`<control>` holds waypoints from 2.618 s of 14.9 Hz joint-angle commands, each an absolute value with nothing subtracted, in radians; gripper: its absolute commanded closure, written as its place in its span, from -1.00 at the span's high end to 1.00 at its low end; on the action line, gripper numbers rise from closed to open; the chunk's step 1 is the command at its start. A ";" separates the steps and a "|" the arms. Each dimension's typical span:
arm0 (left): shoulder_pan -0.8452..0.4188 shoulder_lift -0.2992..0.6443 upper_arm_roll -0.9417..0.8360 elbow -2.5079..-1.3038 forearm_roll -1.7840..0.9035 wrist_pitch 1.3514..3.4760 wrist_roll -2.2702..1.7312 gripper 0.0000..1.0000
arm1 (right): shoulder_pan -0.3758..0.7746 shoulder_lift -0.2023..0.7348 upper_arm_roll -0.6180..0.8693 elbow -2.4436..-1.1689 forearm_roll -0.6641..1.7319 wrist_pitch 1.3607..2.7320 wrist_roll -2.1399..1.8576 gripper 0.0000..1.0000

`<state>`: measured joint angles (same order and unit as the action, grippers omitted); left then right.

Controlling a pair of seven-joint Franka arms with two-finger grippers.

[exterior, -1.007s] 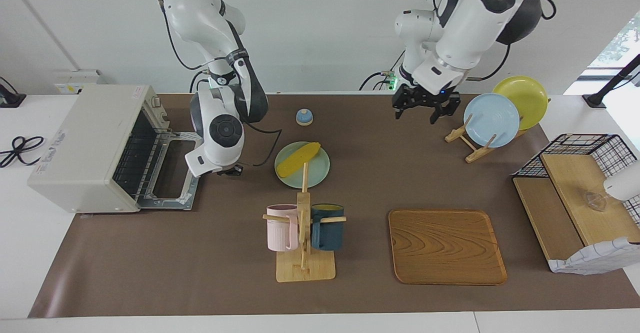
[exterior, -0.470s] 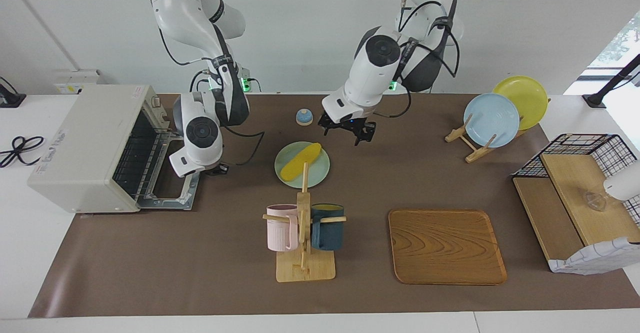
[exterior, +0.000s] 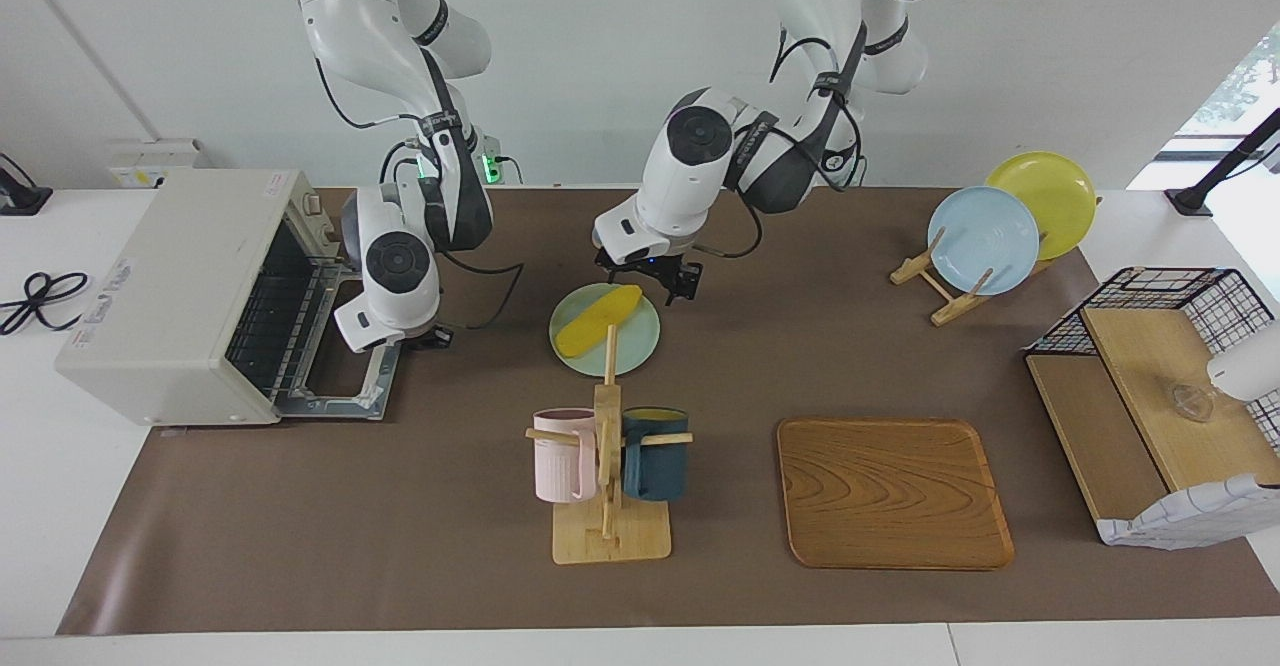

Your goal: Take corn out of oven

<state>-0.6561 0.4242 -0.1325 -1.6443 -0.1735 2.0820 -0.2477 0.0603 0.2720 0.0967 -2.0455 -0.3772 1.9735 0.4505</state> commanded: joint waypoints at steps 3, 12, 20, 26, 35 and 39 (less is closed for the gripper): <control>-0.703 0.474 -0.117 -1.628 -0.138 2.132 -0.253 1.00 | 0.032 0.210 0.094 -1.927 -0.426 1.741 0.315 -1.00; -0.719 0.474 -0.120 -1.680 -0.095 2.155 -0.227 1.00 | -0.167 0.048 0.087 -1.930 -0.374 1.647 0.052 -1.00; -0.735 0.476 -0.120 -1.724 -0.095 2.230 -0.230 1.00 | -0.186 -0.022 0.089 -1.706 -0.037 1.537 0.058 -1.00; -0.746 0.474 -0.118 -1.763 -0.097 2.290 -0.238 1.00 | -0.150 -0.028 0.094 -1.700 0.000 1.529 0.058 0.99; -0.727 0.474 -0.112 -1.684 -0.161 2.166 -0.271 -1.00 | -0.149 0.014 0.094 -1.602 0.012 1.510 0.057 1.00; -0.652 0.385 -0.112 -1.689 -0.164 2.088 -0.285 -1.00 | -0.146 0.012 0.095 -1.603 -0.006 1.500 0.057 1.00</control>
